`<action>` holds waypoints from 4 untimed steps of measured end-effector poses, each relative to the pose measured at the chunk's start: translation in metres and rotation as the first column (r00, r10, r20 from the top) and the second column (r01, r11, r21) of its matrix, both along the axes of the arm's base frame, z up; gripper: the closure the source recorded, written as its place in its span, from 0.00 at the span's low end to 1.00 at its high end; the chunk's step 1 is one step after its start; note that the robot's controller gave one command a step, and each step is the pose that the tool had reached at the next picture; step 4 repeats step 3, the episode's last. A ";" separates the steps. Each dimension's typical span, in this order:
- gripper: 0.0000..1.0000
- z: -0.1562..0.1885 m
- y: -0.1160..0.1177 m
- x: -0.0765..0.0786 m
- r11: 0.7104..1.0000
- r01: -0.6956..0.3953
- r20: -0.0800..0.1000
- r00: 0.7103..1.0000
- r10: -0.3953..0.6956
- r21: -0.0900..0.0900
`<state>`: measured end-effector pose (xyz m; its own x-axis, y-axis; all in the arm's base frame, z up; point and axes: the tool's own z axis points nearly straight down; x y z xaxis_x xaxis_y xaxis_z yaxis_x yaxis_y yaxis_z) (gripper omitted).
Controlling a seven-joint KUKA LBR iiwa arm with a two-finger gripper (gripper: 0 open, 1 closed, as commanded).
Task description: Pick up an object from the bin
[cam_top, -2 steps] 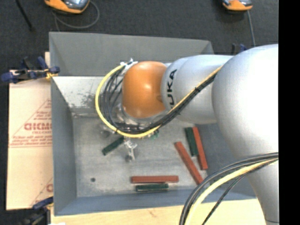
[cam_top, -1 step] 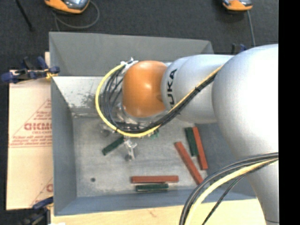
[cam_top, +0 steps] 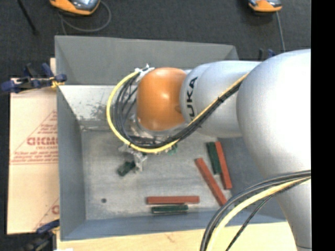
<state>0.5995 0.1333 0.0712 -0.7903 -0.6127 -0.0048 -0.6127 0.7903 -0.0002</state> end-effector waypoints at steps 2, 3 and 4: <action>1.00 0.105 -0.001 0.006 1.000 0.014 0.006 1.000 -0.014 -0.001; 1.00 0.126 -0.002 0.007 1.000 0.021 0.004 1.000 -0.021 -0.001; 1.00 0.126 -0.002 0.007 1.000 0.021 0.004 1.000 -0.021 -0.001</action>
Offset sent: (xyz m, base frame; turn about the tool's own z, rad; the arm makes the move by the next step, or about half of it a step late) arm 0.0001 0.0001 0.0560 0.0000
